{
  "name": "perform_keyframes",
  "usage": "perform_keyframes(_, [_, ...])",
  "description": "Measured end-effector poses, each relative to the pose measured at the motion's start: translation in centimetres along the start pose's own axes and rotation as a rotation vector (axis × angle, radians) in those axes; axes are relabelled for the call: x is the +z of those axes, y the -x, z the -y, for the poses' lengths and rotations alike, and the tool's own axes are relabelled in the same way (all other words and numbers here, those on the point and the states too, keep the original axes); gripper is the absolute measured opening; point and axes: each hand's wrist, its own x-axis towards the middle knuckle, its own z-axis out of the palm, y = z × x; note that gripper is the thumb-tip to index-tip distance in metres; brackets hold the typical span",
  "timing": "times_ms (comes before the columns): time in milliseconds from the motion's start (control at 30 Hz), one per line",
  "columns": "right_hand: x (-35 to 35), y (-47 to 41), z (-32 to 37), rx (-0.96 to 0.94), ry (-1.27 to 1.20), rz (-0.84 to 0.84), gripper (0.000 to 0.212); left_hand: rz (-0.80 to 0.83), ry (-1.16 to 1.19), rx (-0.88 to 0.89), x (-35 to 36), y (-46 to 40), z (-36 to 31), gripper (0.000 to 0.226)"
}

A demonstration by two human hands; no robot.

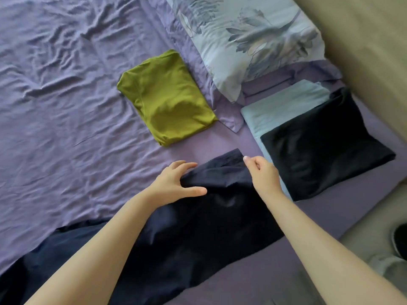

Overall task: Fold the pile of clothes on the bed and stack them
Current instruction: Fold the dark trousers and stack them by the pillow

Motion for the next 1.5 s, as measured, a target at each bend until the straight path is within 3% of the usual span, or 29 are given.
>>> perform_keyframes(100, [-0.8,-0.9,0.0,0.075,-0.033,0.022,0.035,-0.026,-0.159,-0.056,-0.6,-0.8,0.3,0.08])
perform_keyframes(200, [-0.3,-0.5,0.3,-0.202,0.241,0.25,0.063,0.008,-0.2,-0.104,-0.8,-0.5,1.7,0.067])
perform_keyframes(300, [1.9,-0.4,1.0,-0.447,0.566,0.34,0.084,-0.011,-0.22,-0.126,-0.6,0.8,3.5,0.06])
perform_keyframes(500, [6.2,-1.7,5.0,-0.729,0.964,0.467,0.055,-0.162,-0.3,-0.273,-1.7,4.2,7.6,0.047])
perform_keyframes(567, [8.2,-0.7,6.8,-0.802,0.977,0.596,0.048,-0.163,-0.34,-0.331,-2.3,5.8,9.5,0.042])
perform_keyframes(700, [12.9,2.7,9.4,-0.749,0.919,0.739,0.047,-0.174,-0.388,-0.417,-3.5,9.5,13.4,0.04])
perform_keyframes(833, [16.9,5.6,10.9,-0.802,0.946,0.733,0.049,-0.185,-0.487,-0.512,-4.6,12.6,16.5,0.047])
perform_keyframes(933, [18.0,6.3,11.8,-0.829,0.965,0.705,0.033,-0.217,-0.625,-0.566,-5.9,15.0,18.6,0.046])
perform_keyframes(1000, [17.5,6.3,12.2,-0.88,0.854,0.58,0.022,-0.234,-0.615,-0.604,-7.0,16.5,20.0,0.04])
perform_keyframes(1033, [17.2,6.5,12.3,-0.936,0.801,0.5,0.017,-0.31,-0.537,-0.601,-7.5,17.2,20.7,0.035])
perform_keyframes(1100, [16.6,7.2,11.9,-0.967,0.712,0.393,0.012,-0.61,-0.282,-0.539,-8.1,18.3,21.6,0.026])
perform_keyframes(1133, [16.6,7.7,12.0,-0.93,0.668,0.379,0.014,-0.767,-0.178,-0.468,-8.4,18.7,21.8,0.022])
perform_keyframes(1200, [17.4,8.7,12.7,-0.83,0.598,0.408,0.017,-0.887,-0.031,-0.377,-8.6,19.1,22.4,0.015])
perform_keyframes(1300, [20.6,10.2,14.9,-0.825,0.586,0.537,0.028,-0.825,0.295,-0.452,-8.8,19.6,24.1,0.021])
perform_keyframes(1367, [23.5,11.5,16.8,-0.822,0.641,0.629,0.035,-0.686,0.399,-0.583,-8.6,20.4,25.6,0.035])
perform_keyframes(1500, [28.6,13.5,19.2,-0.8,0.84,0.729,0.045,-0.481,0.003,-0.683,-7.3,22.6,27.9,0.05])
